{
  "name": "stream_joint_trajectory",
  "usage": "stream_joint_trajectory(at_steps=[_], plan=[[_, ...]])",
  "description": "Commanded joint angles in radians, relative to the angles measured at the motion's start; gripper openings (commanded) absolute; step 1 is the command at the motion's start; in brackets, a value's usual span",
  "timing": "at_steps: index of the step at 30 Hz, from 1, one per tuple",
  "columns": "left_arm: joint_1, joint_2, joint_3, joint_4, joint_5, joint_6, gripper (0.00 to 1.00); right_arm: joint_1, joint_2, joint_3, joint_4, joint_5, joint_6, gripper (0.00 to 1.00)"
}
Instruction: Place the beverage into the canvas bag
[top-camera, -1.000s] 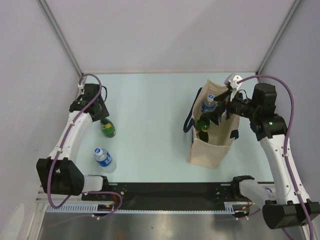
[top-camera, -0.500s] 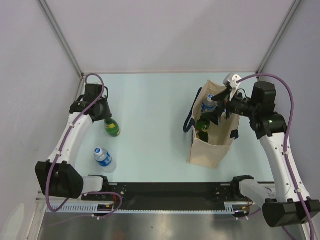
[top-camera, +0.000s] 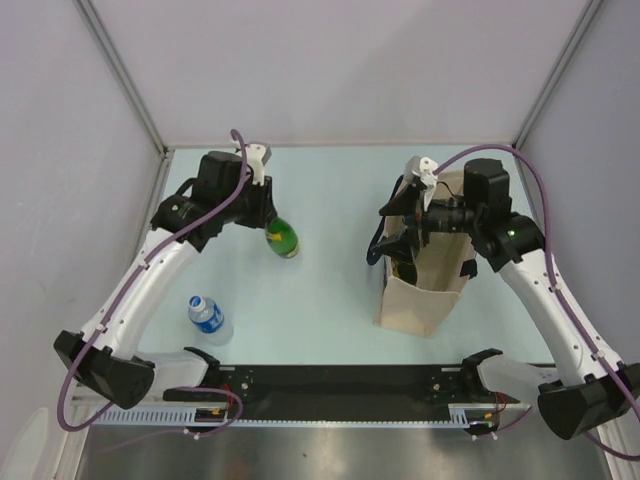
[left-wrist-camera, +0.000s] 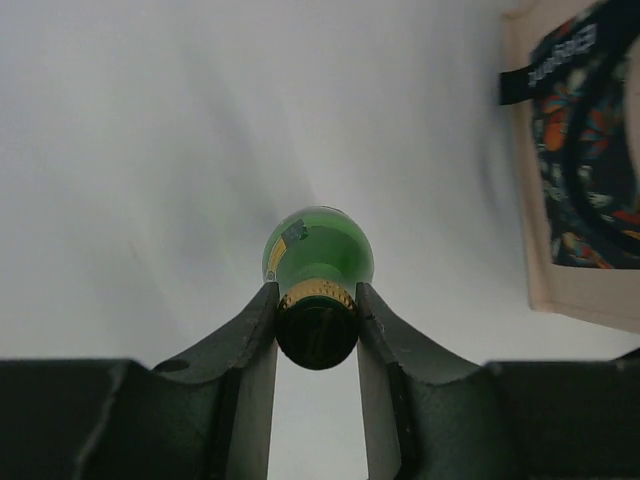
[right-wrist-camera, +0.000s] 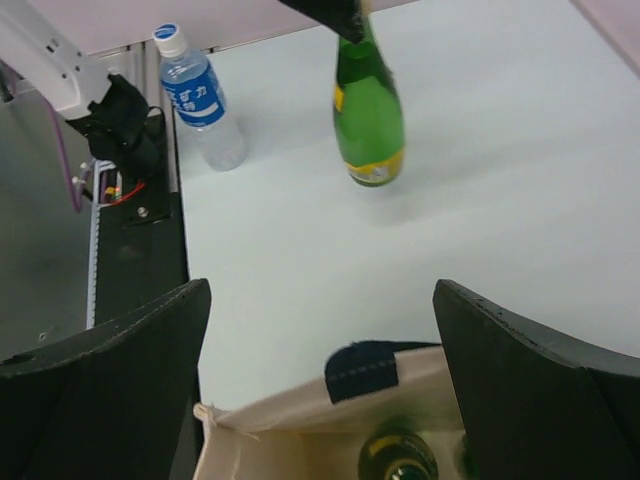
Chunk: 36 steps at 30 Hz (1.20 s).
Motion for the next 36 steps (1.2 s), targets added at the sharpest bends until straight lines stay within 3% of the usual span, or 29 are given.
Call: stream_joint_trajectory(at_steps=[1,5,9,13,33,36], plan=[[-0.091,0.007,0.196,0.124,0.078,0.038,0.00,0.110,0.042,0.035,0.103,0.026,0.079,1.00],[-0.164,0.044,0.279,0.123,0.089,0.017,0.00,0.193,0.080,0.017,0.204,0.202,0.185,1.00],[-0.224,0.083,0.357,0.112,0.082,-0.023,0.00,0.265,0.116,0.020,0.271,0.489,0.281,1.00],[-0.273,0.116,0.409,0.106,0.087,-0.063,0.00,0.314,0.140,0.021,0.324,0.643,0.323,1.00],[-0.323,0.222,0.589,0.054,0.069,-0.238,0.00,0.396,0.231,0.011,0.488,0.724,0.413,0.99],[-0.322,0.227,0.592,0.045,0.058,-0.264,0.00,0.405,0.241,0.014,0.503,0.727,0.409,0.89]])
